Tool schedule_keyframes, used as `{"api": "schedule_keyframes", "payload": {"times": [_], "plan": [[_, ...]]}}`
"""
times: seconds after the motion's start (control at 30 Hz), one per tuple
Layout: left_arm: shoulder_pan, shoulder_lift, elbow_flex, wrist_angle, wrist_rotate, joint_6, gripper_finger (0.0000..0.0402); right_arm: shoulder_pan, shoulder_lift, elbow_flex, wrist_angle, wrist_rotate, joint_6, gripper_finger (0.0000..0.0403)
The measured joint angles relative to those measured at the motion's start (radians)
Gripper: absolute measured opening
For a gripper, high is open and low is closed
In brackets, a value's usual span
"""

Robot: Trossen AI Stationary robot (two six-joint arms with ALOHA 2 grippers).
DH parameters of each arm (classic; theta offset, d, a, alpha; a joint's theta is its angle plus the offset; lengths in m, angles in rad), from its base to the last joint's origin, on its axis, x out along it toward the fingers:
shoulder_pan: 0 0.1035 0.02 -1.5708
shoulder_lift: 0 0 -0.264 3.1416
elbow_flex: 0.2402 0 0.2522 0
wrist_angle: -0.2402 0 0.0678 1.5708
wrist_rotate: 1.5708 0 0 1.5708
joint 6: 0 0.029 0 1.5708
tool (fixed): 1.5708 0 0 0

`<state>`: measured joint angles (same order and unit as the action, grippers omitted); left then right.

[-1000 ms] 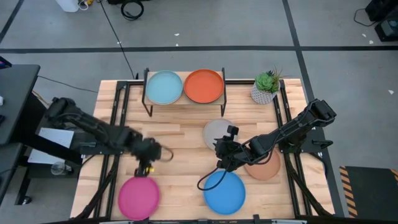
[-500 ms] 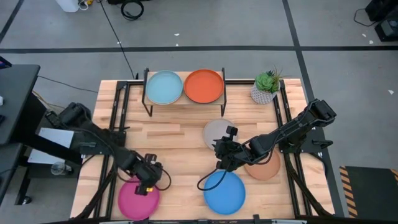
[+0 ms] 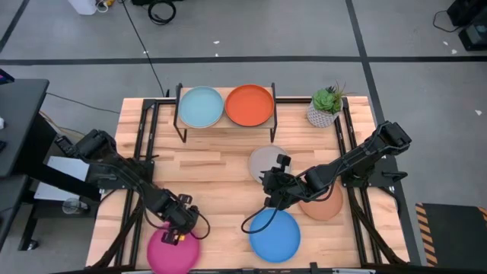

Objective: Place and stack plates onto a shelf
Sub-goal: Stack the pink plate on top of the orange plate on the shelf

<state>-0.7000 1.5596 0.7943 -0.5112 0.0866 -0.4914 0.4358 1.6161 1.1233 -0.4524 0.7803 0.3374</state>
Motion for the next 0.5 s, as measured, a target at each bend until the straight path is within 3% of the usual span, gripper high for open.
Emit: {"api": "schedule_keyframes", "payload": {"times": [0.13, 0.27, 0.5], "plan": [[0.043, -0.053, 0.042, -0.056, 0.009, 0.03, 0.0017, 0.0, 0.0, 0.0, -0.001, 0.0, 0.0, 0.0089], [0.137, -0.156, 0.095, -0.147, -0.085, 0.091, 0.0015, 0.004, 0.0, 0.0, -0.011, -0.015, 0.005, 0.0089], [0.444, -0.312, 0.198, -0.175, -0.186, 0.163, 0.0015, 0.046, 0.0, 0.0, -0.118, -0.023, 0.086, 0.0089]]}}
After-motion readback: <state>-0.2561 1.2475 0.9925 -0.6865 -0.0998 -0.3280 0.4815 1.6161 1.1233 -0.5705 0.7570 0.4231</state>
